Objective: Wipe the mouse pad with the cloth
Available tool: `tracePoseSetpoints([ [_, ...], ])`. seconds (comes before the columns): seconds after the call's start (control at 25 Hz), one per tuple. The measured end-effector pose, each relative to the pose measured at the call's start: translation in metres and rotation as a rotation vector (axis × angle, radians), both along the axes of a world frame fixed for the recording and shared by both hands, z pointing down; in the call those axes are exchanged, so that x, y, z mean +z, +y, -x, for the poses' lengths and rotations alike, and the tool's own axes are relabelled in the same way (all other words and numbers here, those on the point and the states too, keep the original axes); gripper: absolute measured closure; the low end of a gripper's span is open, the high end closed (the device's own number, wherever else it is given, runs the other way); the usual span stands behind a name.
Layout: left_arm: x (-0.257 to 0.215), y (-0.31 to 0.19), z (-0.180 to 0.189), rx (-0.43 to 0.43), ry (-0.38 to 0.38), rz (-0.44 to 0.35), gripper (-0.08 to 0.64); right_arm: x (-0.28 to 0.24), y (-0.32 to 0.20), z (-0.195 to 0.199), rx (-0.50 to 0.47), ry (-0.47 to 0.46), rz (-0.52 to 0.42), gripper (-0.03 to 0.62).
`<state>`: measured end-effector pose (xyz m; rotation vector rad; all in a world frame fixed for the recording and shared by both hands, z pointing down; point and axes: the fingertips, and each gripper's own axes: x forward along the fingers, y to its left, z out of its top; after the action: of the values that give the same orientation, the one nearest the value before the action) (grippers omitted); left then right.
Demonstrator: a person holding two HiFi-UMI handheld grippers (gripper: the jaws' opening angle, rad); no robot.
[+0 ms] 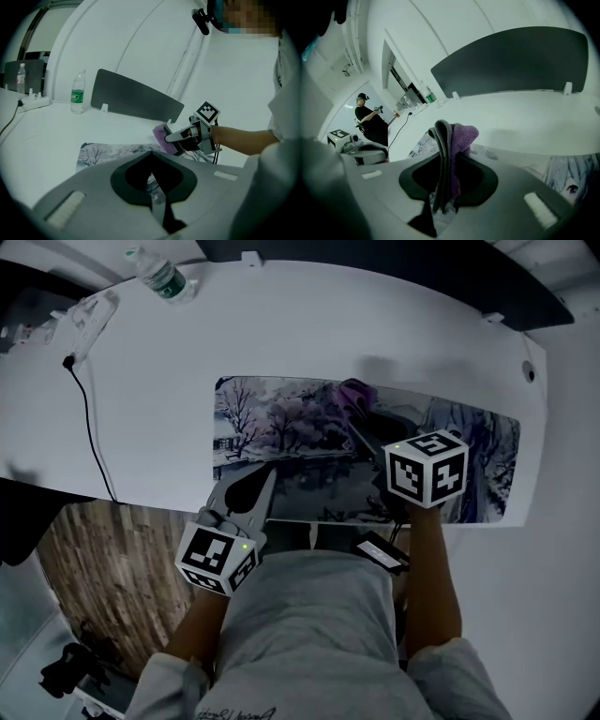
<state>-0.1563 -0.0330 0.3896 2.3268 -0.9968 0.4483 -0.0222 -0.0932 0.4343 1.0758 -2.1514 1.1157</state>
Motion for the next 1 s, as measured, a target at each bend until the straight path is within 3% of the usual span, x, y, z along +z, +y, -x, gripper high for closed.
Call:
tracePoseSetpoints([
  [0.52, -0.019, 0.019, -0.151, 0.129, 0.009, -0.039, 0.546, 0.001, 0.067, -0.222, 0.23, 0.09, 0.027, 0.499],
  [1.0, -0.01, 0.031, -0.253, 0.177, 0.016, -0.029, 0.547, 0.019, 0.121, -0.396, 0.392, 0.19, 0.089, 0.499],
])
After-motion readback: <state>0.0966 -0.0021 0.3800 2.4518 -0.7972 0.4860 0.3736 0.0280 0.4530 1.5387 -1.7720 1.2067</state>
